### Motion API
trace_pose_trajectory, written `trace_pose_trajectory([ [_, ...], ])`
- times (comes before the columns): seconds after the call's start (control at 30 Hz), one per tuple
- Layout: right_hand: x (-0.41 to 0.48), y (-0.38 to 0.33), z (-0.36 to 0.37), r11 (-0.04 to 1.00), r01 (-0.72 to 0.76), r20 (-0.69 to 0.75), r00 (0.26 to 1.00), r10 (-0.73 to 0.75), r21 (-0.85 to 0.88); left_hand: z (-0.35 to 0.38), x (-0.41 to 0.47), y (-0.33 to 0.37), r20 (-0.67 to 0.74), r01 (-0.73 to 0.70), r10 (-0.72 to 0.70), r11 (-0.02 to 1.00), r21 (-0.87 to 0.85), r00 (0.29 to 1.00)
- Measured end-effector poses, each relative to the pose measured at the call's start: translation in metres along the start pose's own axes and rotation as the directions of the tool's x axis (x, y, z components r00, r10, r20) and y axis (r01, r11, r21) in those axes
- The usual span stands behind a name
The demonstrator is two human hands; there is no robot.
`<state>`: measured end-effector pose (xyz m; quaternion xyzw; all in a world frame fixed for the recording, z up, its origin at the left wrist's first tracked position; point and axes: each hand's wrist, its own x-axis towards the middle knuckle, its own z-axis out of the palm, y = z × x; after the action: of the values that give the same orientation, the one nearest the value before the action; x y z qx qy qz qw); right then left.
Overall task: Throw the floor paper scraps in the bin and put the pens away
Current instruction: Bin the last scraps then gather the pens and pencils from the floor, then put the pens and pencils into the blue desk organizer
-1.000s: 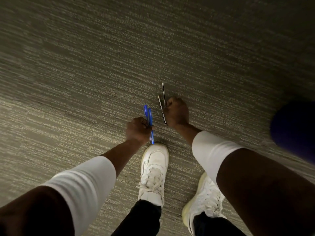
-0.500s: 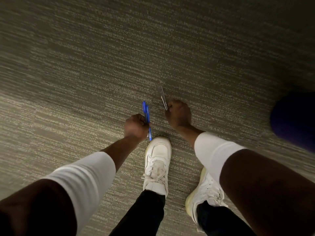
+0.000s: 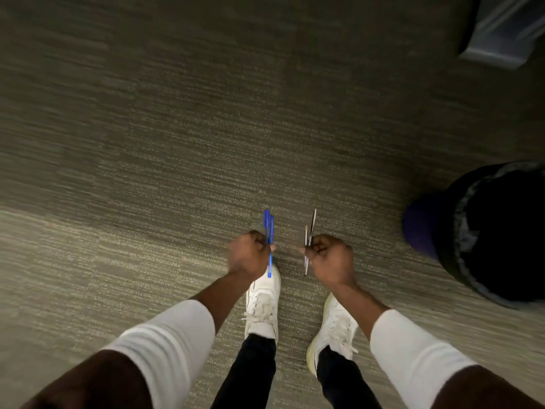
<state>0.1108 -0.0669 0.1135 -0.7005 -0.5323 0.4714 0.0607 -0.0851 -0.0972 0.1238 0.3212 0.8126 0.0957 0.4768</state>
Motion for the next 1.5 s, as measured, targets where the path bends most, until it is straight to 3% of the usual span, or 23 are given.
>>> trace_pose_trajectory([
  [0.47, -0.101, -0.051, -0.133, 0.973, -0.141, -0.001, 0.99, 0.144, 0.185, -0.069, -0.114, 0.111, 0.014, -0.195, 0.194, 0.98, 0.035, 0.981],
  [0.57, -0.111, -0.075, -0.159, 0.977, -0.125, -0.013, 0.991, 0.13, 0.171, -0.09, -0.131, 0.132, 0.019, -0.201, 0.201, 0.98, -0.016, 0.979],
  [0.83, -0.147, -0.169, -0.241, 0.999, -0.027, -0.093, 0.995, 0.028, 0.02, -0.163, -0.2, 0.23, -0.009, -0.229, 0.234, 0.959, 0.169, 0.972],
  [1.2, -0.211, -0.271, -0.341, 0.995, 0.057, -0.226, 0.971, -0.073, -0.078, -0.228, -0.275, 0.314, -0.056, -0.362, 0.377, 0.916, 0.174, 0.925],
  [1.5, -0.265, -0.319, -0.404, 0.997, 0.065, -0.345, 0.936, -0.072, -0.033, -0.275, -0.328, 0.363, -0.057, -0.429, 0.453, 0.872, 0.235, 0.89],
])
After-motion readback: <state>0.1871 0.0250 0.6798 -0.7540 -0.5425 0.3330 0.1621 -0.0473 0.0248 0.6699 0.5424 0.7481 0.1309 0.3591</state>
